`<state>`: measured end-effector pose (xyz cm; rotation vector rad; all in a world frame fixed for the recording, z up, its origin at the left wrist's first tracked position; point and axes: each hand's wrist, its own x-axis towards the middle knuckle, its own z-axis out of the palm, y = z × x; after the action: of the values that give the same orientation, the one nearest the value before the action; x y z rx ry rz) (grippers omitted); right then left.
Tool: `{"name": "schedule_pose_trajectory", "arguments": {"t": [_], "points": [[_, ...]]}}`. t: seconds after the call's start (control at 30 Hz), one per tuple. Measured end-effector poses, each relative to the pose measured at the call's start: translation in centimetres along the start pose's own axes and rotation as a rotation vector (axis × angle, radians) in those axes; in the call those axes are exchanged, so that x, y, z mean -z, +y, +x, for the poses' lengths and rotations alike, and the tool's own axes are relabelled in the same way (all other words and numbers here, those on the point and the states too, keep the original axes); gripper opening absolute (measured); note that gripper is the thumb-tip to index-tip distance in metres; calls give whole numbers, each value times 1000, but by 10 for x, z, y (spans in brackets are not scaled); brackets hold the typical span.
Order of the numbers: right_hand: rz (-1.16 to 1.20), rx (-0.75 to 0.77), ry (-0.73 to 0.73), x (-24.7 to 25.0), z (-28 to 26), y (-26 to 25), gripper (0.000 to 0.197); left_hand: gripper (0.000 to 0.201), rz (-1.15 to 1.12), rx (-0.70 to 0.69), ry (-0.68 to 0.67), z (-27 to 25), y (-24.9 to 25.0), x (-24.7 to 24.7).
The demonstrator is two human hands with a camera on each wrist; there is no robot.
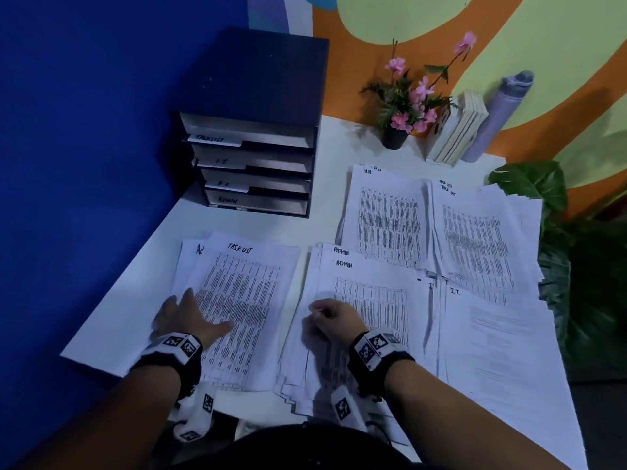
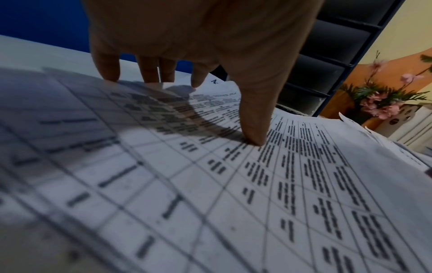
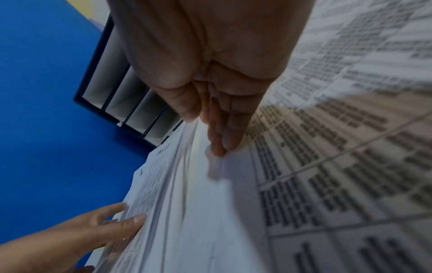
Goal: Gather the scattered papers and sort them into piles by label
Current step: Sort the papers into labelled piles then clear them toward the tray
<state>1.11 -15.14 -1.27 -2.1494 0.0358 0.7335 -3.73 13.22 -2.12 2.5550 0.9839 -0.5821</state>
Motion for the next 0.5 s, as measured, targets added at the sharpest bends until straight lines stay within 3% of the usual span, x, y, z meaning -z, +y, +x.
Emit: {"name": "schedule_pose_trajectory", "arguments": {"t": [0.17,0.27,0.37,0.43,0.5], "points": [[-4,-36,-4,-25,4,-19,36,131,-14,-58,-64,6,-11,9],[-11,-40,34,-35,5,-30,29,102,-303,-226,-110,4,-18,7],[97,-66,115,-38,6,-35,28,72,-440,-433,-182,-6,-19,4],[224,-127,204,-35,6,-37,12,53,-434,-461,-153,-2,-22,5],[223,-170,286,-27,6,-38,7,46,-330,-415,-18,9,-26,12]]}}
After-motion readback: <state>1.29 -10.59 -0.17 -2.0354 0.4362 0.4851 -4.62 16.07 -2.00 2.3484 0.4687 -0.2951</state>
